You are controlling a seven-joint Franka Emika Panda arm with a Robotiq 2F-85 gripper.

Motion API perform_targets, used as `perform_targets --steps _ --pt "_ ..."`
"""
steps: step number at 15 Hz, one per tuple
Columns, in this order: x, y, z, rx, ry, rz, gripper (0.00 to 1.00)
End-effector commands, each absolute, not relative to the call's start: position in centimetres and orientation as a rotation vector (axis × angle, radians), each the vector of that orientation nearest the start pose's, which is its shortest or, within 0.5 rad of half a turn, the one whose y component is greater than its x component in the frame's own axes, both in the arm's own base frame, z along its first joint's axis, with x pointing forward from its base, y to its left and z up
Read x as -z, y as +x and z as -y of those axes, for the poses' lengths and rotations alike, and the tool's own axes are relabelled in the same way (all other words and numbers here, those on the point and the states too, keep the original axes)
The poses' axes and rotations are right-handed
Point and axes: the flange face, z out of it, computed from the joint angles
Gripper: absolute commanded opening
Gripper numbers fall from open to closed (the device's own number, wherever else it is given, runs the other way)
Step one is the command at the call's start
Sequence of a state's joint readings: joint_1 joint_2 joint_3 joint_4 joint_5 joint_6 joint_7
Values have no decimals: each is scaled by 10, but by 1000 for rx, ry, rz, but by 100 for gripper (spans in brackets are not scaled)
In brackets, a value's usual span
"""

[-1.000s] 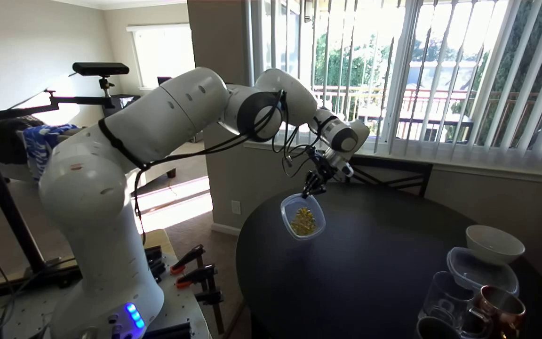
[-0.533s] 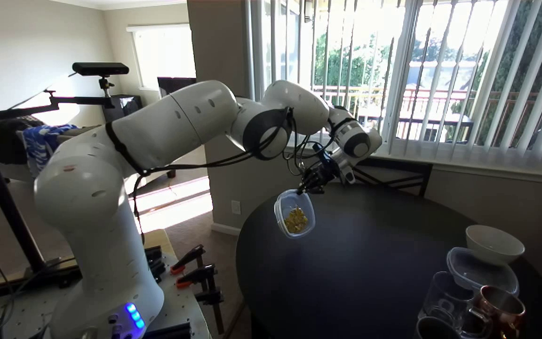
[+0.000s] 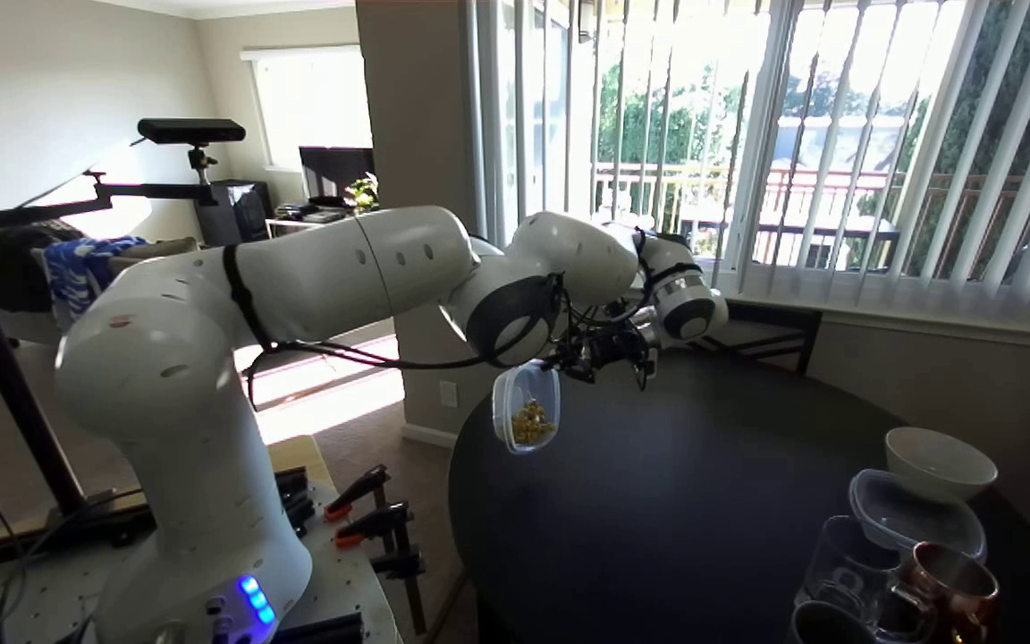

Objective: Pour the contents of the lunchbox onto the table

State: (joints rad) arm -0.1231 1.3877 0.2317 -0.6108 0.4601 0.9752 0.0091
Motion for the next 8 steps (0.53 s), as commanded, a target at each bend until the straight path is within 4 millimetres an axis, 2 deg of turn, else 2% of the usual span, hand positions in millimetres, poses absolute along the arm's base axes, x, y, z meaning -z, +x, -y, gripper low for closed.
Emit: perform_targets --steps 1,4,8 --pt "-135 664 -60 -1272 -1950 163 2" --pt "-135 659 -61 -1318 -1847 151 2" --pt "-137 661 -62 -1322 -1777 81 2"
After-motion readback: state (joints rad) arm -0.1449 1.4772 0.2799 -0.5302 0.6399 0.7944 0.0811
